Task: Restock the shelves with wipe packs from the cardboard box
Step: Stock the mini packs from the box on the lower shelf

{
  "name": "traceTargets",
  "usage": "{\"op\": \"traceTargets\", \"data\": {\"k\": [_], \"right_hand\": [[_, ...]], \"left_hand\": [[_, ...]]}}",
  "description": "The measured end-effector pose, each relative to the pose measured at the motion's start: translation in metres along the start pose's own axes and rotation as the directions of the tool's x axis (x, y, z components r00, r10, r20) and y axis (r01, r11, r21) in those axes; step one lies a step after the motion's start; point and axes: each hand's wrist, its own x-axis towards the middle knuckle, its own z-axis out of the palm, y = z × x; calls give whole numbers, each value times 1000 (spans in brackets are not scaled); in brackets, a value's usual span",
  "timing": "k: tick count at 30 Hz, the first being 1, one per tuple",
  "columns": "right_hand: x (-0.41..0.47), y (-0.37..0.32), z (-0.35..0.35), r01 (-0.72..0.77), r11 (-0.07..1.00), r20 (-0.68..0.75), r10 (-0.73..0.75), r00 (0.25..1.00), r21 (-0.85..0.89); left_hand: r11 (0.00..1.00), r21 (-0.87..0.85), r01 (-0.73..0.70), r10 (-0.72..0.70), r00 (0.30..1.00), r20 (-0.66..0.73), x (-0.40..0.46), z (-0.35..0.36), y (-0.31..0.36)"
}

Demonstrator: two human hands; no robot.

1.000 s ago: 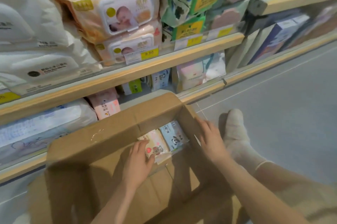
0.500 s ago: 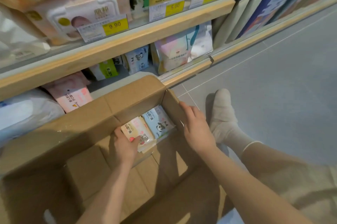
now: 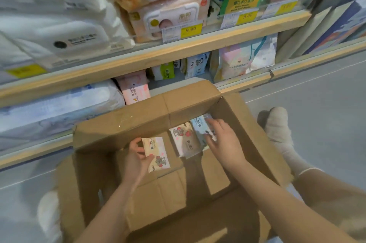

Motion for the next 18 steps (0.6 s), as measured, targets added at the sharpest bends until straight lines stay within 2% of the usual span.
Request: {"op": "traceTargets", "data": {"k": [4,8,12,15,18], "right_hand": [[10,-11,57,-239,963,232,206,951,122],[22,-15,99,-432,892,341,368,865,134],[29,-20,113,-529,824,357,441,823,201],[28,-22,111,-507,846,346,431,833,166],[31,-20,117,-536,838,318,483,816,103]], "left_hand": [[999,-26,22,-23,1000,-17,-8,-13,-15],[1000,-2,7,-7,1000,-10,-7,-18,-30],[999,36,-2,2,1000,6,-1,-26,-36],[1000,19,4,-4,1000,-4,3,-30,-39],[1000,0,-4,4,1000,-12,2,-33,-40]]}}
